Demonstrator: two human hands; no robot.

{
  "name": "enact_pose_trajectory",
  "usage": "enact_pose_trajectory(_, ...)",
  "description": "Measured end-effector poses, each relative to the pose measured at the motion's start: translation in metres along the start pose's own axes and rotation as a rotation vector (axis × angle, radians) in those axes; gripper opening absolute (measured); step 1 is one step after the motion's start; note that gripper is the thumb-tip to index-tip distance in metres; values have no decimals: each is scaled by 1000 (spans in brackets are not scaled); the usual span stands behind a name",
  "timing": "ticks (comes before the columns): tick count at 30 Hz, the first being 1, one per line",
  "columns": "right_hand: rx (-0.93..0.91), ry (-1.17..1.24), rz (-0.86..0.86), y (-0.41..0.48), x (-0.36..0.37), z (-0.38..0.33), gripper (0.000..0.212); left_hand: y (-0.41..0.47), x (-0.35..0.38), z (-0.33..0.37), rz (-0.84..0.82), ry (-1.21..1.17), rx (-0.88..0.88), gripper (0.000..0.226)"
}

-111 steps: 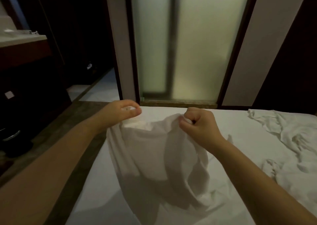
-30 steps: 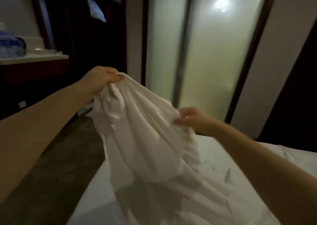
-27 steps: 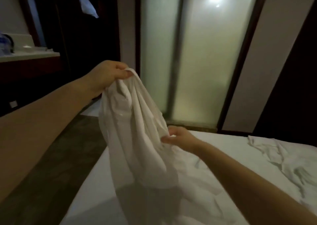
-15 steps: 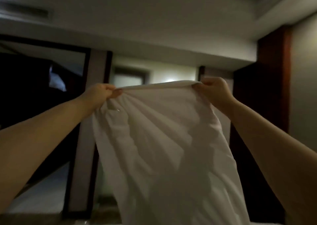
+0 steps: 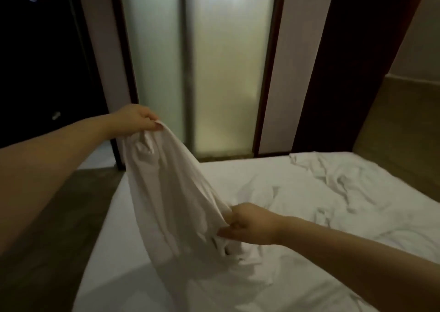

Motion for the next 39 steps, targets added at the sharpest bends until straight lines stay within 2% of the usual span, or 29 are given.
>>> enact_pose_trajectory(2, 73, 225, 43, 7, 33, -1, 30, -16, 8, -20, 23, -77, -18, 10)
enact_pose_trajectory(4, 115, 461, 111, 11, 55, -7, 8, -31, 4, -36, 74, -140, -55, 8)
enact_pose_trajectory(6, 110, 527, 133, 18, 73, -15, 12, -41, -5, -45, 95, -154, -59, 7)
enact_pose_trajectory(8, 147, 481, 119, 28, 87, -18, 6, -47, -13, -54, 94, -108, -47, 7)
enact_pose_trajectory(9, 166, 403, 121, 35, 87, -10, 5, -49, -14, -60, 82, -75, -55, 6)
enact_pose_trajectory(11, 230, 209, 178, 54, 50, 18, 19, -48, -12, -73, 65, -8, -90, 8)
enact_pose_trajectory(13, 301, -64, 309, 69, -41, 50, 26, -30, -15, -72, 114, -9, -105, 14)
enact_pose_trajectory(15, 330, -409, 563, 65, -169, 58, 29, 3, -40, -37, 257, -104, -55, 19)
enact_pose_trajectory(18, 365, -873, 1054, 12, -363, 28, 32, 65, -131, 53, 506, -322, 152, 23)
enact_pose_trajectory(20, 348, -1024, 1287, -27, -423, -2, 31, 80, -188, 89, 628, -400, 259, 32)
enact_pose_trajectory(21, 300, -1100, 1335, -39, -431, -9, 36, 83, -206, 98, 667, -406, 286, 33)
enact_pose_trajectory(22, 282, -1185, 1307, -45, -430, -11, 47, 85, -214, 100, 672, -405, 291, 31)
enact_pose_trajectory(23, 320, -1234, 1176, -43, -418, -7, 57, 87, -212, 95, 650, -389, 281, 27)
enact_pose_trajectory(25, 381, -1161, 723, -23, -358, 17, 69, 89, -184, 76, 531, -294, 233, 20)
enact_pose_trajectory(26, 387, -1042, 520, -13, -317, 31, 62, 89, -164, 63, 469, -234, 203, 21)
enact_pose_trajectory(27, 384, -898, 429, -9, -280, 35, 48, 88, -145, 51, 415, -189, 166, 25)
enact_pose_trajectory(28, 392, -805, 424, -8, -257, 36, 36, 87, -130, 41, 368, -154, 130, 31)
enact_pose_trajectory(30, 445, -807, 555, -11, -262, 31, 29, 88, -116, 36, 362, -142, 92, 37)
enact_pose_trajectory(33, 551, -832, 814, -27, -330, 19, 36, 97, -138, 60, 491, -215, 155, 33)
enact_pose_trajectory(36, 297, -605, 1180, -34, -367, -7, 28, 102, -183, 70, 628, -315, 179, 37)
enact_pose_trajectory(39, 116, -252, 1253, -28, -356, -34, 15, 94, -201, 54, 616, -376, 142, 39)
Point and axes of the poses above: each hand's wrist, its own y-axis towards the middle knuckle, its own x-axis out of the palm, z = x × y, the point moved 2 cm from there along y, towards the middle knuckle, and after that the axes turned 1 degree about z, right-handed, at the moved point
